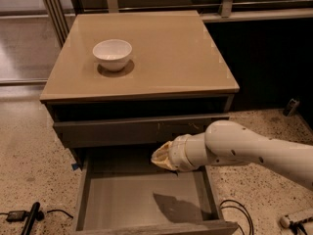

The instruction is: Place rxbar chocolate into middle drawer

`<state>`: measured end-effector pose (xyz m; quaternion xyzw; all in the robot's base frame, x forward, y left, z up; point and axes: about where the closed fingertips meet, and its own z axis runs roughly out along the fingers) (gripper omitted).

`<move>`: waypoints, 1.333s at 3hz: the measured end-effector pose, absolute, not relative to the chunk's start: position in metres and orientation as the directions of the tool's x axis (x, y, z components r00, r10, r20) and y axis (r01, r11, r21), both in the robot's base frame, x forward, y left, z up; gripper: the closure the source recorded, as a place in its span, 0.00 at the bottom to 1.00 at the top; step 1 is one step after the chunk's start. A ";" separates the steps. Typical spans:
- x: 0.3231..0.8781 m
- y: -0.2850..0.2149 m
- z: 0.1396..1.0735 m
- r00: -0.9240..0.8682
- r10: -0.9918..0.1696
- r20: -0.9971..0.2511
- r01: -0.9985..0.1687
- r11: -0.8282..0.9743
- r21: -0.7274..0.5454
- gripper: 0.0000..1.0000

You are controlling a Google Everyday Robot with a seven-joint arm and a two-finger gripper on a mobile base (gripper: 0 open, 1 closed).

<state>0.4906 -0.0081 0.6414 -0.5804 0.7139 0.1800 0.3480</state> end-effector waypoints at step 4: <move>0.503 0.031 0.483 -0.158 -0.665 -0.730 -0.982 0.183 0.046 1.00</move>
Offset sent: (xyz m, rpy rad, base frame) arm 0.0193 0.0256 -0.0908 0.0670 0.1545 0.0638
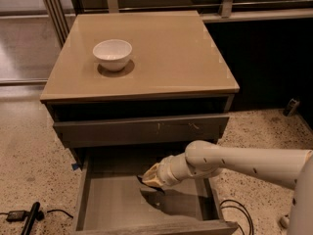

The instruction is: Place rxbar chocolate into middle drawer

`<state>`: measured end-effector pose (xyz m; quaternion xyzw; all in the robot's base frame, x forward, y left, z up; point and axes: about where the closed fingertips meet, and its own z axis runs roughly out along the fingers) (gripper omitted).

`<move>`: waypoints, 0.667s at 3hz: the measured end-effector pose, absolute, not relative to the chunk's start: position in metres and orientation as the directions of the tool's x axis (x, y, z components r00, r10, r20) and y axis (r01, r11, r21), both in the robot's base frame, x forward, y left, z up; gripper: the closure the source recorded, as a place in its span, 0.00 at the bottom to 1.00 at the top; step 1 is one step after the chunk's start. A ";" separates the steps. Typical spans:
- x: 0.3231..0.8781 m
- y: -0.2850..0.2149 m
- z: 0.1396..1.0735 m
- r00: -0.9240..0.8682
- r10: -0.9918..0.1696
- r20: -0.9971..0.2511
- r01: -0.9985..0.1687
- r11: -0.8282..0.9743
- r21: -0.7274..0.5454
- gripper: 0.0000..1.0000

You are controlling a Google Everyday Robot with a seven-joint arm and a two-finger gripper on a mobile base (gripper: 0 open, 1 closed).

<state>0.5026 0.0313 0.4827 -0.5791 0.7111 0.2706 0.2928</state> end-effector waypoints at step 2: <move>0.501 0.037 0.416 -0.191 -0.675 -0.713 -0.978 0.191 0.081 1.00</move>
Offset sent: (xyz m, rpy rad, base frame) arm 0.0016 0.0023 -0.0996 -0.0385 0.0401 -0.0366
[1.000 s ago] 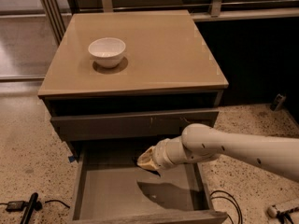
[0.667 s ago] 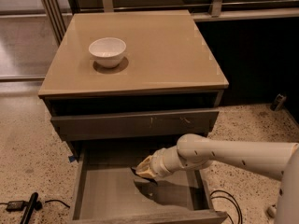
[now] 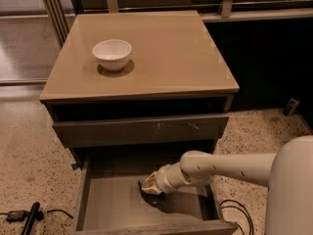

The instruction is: Place rxbar chocolate into middle drawer

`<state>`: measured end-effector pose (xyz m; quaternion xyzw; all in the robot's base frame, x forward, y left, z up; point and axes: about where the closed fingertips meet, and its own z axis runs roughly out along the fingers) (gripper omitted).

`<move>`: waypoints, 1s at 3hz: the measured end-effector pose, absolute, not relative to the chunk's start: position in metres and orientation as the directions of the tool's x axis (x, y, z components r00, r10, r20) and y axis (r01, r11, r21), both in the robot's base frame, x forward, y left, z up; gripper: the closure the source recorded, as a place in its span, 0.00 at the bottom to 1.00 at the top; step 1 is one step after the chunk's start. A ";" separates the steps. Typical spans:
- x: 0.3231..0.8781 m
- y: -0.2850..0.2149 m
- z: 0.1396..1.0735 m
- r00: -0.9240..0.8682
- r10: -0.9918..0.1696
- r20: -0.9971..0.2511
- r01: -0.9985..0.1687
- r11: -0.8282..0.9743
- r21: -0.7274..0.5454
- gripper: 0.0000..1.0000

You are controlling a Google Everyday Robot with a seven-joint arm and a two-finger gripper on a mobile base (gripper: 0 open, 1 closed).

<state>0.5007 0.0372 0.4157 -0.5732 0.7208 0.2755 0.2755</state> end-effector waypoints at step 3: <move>0.501 0.037 0.415 -0.192 -0.674 -0.713 -0.978 0.192 0.082 0.27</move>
Offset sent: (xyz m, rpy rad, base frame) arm 0.0000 0.0002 -0.0011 0.0001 0.0005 -0.0016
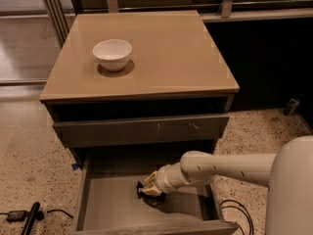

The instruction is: Place rxbar chocolate into middle drawer

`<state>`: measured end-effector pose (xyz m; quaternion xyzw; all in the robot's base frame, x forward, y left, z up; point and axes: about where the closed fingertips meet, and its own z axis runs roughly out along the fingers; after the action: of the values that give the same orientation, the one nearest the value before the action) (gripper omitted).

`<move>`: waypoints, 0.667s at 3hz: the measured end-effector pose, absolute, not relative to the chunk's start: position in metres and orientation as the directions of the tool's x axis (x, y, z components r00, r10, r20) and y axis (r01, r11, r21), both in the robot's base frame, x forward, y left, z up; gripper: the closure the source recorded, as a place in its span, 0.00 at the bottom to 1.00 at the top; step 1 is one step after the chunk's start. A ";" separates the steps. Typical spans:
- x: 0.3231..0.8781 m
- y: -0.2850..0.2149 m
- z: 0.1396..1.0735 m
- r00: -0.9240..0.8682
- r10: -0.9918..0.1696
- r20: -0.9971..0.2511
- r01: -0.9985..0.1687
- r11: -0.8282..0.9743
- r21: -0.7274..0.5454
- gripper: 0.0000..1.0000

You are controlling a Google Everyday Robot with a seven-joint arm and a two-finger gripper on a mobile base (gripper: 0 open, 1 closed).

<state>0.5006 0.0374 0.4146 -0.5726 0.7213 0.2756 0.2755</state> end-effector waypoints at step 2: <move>0.501 0.038 0.415 -0.192 -0.674 -0.713 -0.978 0.192 0.082 0.00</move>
Offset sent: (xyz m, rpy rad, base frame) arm 0.0000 0.0000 0.0000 0.0000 0.0000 0.0000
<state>0.5005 0.0375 0.4145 -0.5726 0.7213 0.2756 0.2754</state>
